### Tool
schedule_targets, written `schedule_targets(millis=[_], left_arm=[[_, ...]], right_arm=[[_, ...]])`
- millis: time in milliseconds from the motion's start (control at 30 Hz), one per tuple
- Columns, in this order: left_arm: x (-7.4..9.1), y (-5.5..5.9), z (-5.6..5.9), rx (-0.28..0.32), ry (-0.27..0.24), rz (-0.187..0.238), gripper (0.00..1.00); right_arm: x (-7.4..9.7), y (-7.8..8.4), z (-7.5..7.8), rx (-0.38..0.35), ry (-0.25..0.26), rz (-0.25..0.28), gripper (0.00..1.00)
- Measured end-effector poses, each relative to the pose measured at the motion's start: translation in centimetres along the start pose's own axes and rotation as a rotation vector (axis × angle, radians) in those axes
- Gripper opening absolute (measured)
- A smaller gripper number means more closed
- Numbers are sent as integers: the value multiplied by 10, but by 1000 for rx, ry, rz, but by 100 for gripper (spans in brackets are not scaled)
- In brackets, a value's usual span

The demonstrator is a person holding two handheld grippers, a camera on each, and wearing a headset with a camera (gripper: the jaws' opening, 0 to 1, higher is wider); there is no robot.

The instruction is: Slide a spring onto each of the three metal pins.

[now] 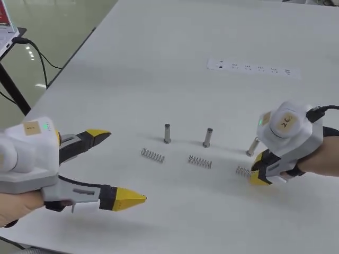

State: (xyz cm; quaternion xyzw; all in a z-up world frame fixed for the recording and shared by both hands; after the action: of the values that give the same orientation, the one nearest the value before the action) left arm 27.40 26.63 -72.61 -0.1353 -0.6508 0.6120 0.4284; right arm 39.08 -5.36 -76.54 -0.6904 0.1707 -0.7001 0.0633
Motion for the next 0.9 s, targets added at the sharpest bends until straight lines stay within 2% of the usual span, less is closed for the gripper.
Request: schedule_targets(millis=[333,400,533,733,900], left_arm=[[0,1,2,2,3,-3,97],[-1,0,3,-2,7,-2,97],[-5,-3,5,-2,18,6,97],[-15,-6,12,-21,66,-3,95],[-24,-8,15,-30,117,-18,88]], right_arm=[[-4,2,2,38,9,-10,8],[0,2,1,47,10,-8,8],[11,-5,-4,37,-4,28,8],[29,-17,-21,110,-8,61,8],[39,-27,-31,155,-10,87,8]])
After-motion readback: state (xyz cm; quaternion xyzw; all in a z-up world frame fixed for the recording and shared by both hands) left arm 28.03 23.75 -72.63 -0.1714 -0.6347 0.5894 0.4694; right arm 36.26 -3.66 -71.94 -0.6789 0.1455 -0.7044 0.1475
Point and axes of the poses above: the centre of the closed fingertips' face, and the gripper's own axes: x roughly backward along the fingers, z roughly to its right, y roughly out of its underside, the point moved 10 cm from there along x, roughly backward along the fingers
